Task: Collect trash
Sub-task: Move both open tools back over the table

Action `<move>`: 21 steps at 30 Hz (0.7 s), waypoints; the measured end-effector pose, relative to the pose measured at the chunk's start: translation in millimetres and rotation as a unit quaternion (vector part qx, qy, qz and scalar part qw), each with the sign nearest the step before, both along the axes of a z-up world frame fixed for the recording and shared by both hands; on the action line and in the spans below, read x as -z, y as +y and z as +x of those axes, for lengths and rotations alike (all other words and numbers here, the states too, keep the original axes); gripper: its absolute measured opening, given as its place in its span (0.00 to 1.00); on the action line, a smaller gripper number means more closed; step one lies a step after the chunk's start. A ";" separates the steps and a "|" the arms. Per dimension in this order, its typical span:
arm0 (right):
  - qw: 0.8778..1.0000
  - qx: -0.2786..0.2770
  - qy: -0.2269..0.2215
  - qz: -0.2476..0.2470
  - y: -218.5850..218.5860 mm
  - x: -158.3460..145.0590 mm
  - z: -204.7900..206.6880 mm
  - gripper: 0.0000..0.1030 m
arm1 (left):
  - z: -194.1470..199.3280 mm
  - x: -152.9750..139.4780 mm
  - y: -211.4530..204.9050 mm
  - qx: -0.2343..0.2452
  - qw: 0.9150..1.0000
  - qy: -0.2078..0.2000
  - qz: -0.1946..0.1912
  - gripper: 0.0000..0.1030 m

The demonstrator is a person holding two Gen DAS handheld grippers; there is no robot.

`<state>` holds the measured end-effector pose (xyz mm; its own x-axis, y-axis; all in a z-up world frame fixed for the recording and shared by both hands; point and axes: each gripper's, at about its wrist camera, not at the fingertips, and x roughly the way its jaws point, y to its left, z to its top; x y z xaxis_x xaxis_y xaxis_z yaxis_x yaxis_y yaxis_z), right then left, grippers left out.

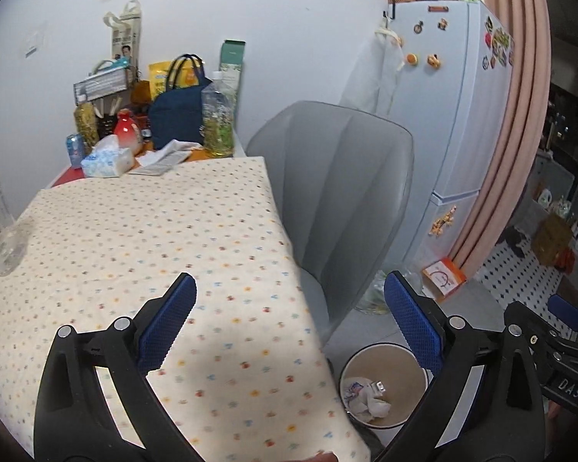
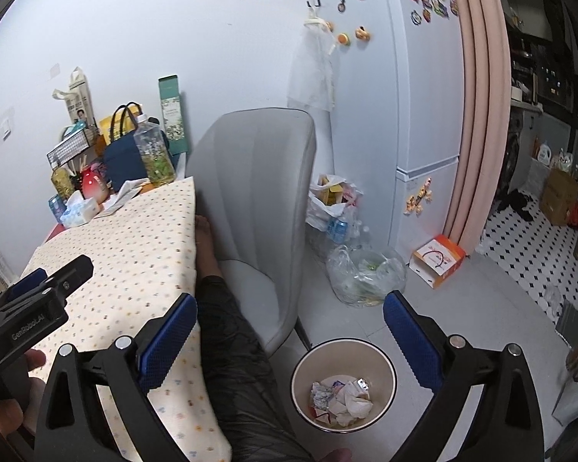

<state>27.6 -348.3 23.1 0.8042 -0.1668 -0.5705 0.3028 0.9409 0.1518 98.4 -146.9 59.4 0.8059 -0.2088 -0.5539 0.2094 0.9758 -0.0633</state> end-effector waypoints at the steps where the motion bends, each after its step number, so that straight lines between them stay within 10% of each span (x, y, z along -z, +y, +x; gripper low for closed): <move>1: 1.000 -0.003 0.000 -0.003 4.9 -2.8 -1.0 0.92 | -2.5 -2.3 5.2 -0.002 1.000 -0.002 0.000 0.94; 21: 0.998 -0.058 -0.010 -0.032 76.0 -25.0 -14.5 0.92 | -33.5 -17.7 79.4 -0.048 0.999 -0.021 -0.002 0.94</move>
<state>13.1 -272.3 48.0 0.8310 -0.1078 -0.5458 0.1898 0.9771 0.0960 64.9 -67.5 77.2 0.8453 -0.1307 -0.5180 0.1168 0.9914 -0.0596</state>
